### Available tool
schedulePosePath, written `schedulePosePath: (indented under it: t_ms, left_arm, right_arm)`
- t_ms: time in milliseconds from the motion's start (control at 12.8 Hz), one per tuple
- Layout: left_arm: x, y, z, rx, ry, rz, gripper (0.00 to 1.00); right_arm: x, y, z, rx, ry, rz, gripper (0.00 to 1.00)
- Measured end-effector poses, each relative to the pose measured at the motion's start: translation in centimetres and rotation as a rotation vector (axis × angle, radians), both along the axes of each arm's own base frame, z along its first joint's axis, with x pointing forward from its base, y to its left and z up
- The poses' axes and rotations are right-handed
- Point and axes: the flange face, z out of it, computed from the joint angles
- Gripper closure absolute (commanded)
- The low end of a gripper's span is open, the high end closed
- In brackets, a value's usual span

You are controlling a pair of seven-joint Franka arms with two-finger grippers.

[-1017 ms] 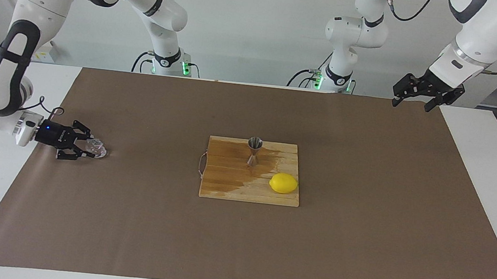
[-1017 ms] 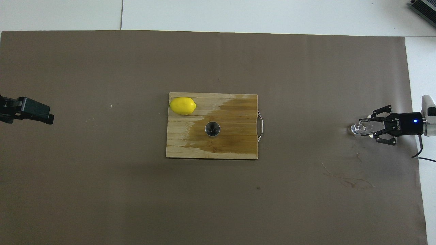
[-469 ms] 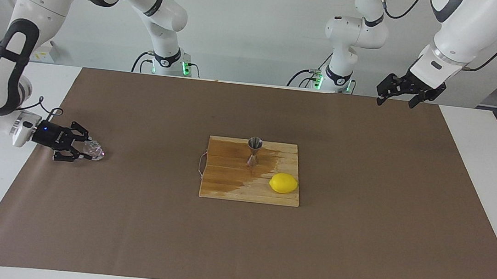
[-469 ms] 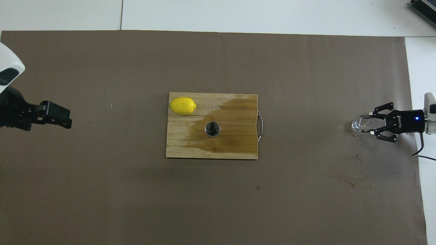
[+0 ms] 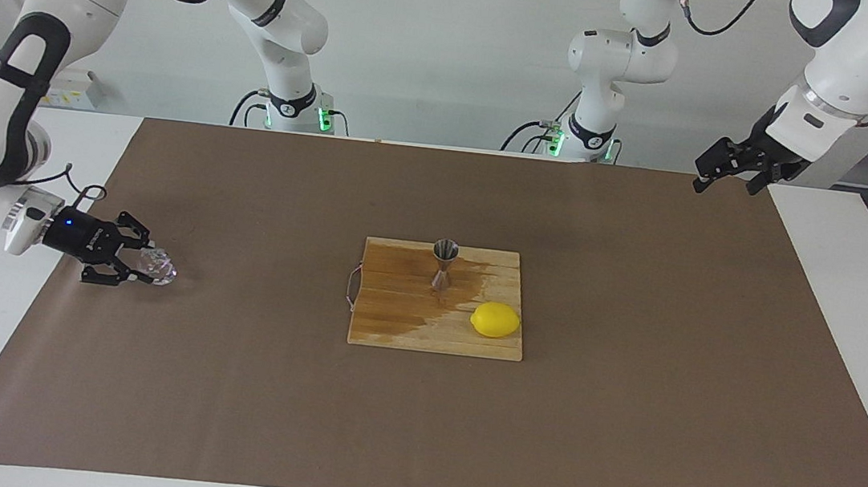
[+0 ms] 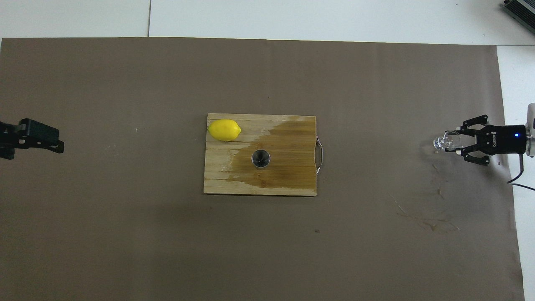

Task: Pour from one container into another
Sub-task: 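Lift the clear glass with the right gripper toward the metal cup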

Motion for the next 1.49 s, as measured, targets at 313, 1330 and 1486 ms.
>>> schedulePosePath:
  t_ms: [313,1330,1486]
  left_arm:
    - [-0.8,0.7,-1.8,-0.006,-0.019,-0.011,0.00]
    - [-3.0,-0.4,-2.0,0.034,0.020,-0.056,0.00]
    - [-3.4,0.0,-2.2,0.037,0.050,-0.052,0.00]
  right_arm:
    - [2.7,6.6,6.4,-0.060,0.012,-0.018,1.00]
    - [4.6,33.5,13.2,-0.166,-0.062,0.096,1.00]
    - [3.2,36.3,12.2,-0.172,-0.041,0.129,0.95]
